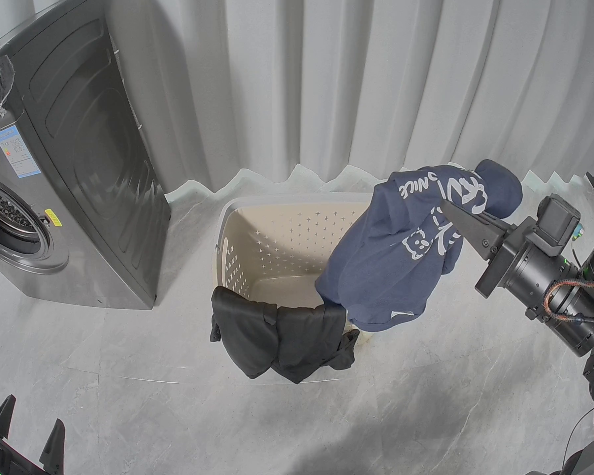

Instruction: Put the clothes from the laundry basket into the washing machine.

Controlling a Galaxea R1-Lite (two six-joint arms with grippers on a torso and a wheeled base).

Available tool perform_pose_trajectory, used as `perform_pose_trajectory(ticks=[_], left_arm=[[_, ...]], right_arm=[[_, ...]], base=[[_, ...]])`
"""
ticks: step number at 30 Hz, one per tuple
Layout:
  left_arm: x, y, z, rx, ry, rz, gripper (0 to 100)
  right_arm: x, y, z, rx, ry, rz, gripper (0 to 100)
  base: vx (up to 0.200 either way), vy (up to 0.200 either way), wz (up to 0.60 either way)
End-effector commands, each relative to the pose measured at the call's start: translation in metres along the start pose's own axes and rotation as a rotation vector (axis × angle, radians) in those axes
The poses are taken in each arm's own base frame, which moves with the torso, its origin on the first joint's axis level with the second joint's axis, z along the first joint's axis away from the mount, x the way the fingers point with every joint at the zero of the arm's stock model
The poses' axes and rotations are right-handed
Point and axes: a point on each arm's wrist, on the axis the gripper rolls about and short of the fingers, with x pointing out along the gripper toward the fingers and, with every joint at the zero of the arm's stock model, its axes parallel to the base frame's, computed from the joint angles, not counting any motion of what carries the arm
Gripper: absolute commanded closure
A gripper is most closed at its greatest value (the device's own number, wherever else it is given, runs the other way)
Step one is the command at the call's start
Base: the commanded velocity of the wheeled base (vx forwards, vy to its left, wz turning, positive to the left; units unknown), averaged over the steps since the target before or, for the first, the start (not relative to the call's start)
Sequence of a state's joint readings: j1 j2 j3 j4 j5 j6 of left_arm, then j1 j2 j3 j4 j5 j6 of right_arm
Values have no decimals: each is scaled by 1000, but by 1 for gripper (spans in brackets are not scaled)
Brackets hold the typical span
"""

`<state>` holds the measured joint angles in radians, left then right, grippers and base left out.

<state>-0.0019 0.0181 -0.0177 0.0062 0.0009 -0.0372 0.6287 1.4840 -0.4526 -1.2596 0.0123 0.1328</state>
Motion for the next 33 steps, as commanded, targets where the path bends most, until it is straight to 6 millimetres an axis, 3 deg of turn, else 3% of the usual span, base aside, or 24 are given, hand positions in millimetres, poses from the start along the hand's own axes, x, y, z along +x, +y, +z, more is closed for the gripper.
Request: perform_pose_trajectory(ticks=[1, 33], left_arm=[[0, 0, -4, -1, 6, 0, 0], [1, 0, -4, -3, 9, 0, 0]], right_arm=[[-2, 1, 2, 1, -8, 4, 100], [5, 4, 9, 2, -58, 23, 100]], base=[[0, 0, 0], [0, 194, 0]])
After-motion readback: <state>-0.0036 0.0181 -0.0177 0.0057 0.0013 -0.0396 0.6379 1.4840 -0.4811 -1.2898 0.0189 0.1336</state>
